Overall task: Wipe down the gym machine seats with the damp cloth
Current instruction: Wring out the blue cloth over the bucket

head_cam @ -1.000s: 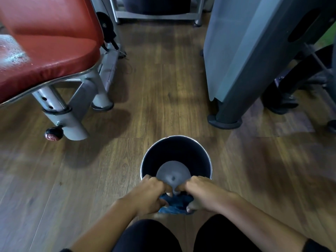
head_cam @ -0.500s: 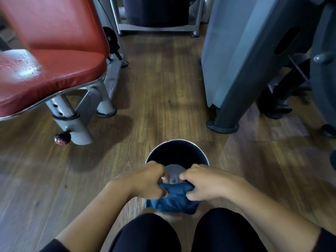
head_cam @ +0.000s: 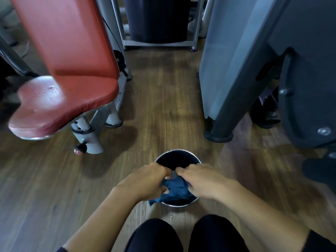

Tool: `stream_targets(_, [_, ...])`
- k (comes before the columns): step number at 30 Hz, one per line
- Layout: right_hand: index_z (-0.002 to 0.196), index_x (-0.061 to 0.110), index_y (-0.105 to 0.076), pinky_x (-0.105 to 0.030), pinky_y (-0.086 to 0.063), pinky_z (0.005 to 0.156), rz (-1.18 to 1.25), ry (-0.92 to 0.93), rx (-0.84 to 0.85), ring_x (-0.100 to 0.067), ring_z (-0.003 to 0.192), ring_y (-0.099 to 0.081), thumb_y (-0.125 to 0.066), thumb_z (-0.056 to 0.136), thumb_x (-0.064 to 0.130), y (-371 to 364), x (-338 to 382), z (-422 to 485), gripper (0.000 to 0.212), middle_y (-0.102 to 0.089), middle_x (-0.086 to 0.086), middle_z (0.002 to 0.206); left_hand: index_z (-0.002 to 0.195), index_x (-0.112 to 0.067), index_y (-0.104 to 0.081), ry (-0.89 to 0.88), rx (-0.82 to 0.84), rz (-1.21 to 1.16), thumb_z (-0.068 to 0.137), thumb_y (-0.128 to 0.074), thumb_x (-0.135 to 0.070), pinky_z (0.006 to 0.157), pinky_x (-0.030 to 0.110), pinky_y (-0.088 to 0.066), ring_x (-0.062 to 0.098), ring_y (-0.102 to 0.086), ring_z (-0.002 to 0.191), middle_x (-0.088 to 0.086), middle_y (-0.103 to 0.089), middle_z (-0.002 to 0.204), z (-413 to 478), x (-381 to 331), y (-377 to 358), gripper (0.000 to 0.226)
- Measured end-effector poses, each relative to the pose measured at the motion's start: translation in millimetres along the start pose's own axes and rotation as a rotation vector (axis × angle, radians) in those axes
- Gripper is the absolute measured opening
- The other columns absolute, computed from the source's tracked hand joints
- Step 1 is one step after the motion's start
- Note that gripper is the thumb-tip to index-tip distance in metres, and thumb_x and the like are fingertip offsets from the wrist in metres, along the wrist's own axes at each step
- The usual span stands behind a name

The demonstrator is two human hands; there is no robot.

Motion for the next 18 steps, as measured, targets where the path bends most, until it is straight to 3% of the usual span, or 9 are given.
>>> stream_targets(4, [0.125,0.013,-0.04,-0.034,-0.034,0.07,-0.024,-0.033,-0.073,-0.027,0.105,-0.056,-0.049,0.09,0.011,54.0,16.4,-32.9,0.037,-0.059,-0.007,0.114,0.111,-0.022,-0.053,0.029,-0.058,0.064,0.089,-0.058,-0.029,0.082,0.042,-0.051,0.023,-0.06,0.097,0.0,-0.057,0.107,-27.9,-27.7,48.4,0.024])
stream_targets(7, [0.129,0.012,-0.038,-0.035,-0.038,0.079,0.007,-0.087,-0.085,-0.027,0.11,-0.053,-0.054,0.091,0.02,94.7,24.0,-65.1,0.042,-0.056,-0.008,0.12,0.118,-0.018,-0.048,0.022,-0.096,0.111,0.094,-0.052,-0.029,0.085,0.039,-0.05,0.024,-0.058,0.1,0.002,-0.053,0.113,-48.3,-55.7,85.1,0.027])
stream_targets(10, [0.132,0.014,-0.036,-0.036,-0.041,0.088,0.016,-0.154,-0.106,-0.027,0.111,-0.052,-0.059,0.086,0.013,139.5,28.8,-110.6,0.051,-0.055,-0.007,0.12,0.123,-0.014,-0.046,-0.02,-0.136,0.207,0.095,-0.049,-0.029,0.088,0.035,-0.046,0.024,-0.053,0.107,0.005,-0.051,0.118,-75.8,-99.1,129.8,0.032])
stream_targets(15, [0.131,0.011,-0.036,-0.037,-0.039,0.088,-0.016,-0.286,-0.082,-0.03,0.111,-0.052,-0.056,0.085,0.008,202.6,32.5,-195.6,0.05,-0.055,-0.01,0.121,0.124,-0.012,-0.045,-0.08,-0.155,0.298,0.095,-0.048,-0.026,0.085,0.036,-0.041,0.028,-0.049,0.113,0.008,-0.049,0.122,-118.0,-175.5,185.8,0.033])
stream_targets(18, [0.11,0.01,-0.048,-0.034,-0.045,0.072,-0.041,-0.343,-0.103,-0.027,0.089,-0.061,-0.076,0.065,0.017,236.9,31.3,-249.5,0.053,-0.063,-0.009,0.096,0.126,-0.014,-0.041,-0.133,-0.113,0.368,0.095,-0.048,-0.026,0.087,0.036,-0.04,0.026,-0.046,0.114,0.007,-0.046,0.124,-136.5,-227.6,211.2,0.034])
Point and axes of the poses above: each hand's wrist, its own z-axis towards the middle knuckle, its own y-axis out of the back of the hand, x = y × z, the point moved 10 cm from there along z, towards the middle knuckle
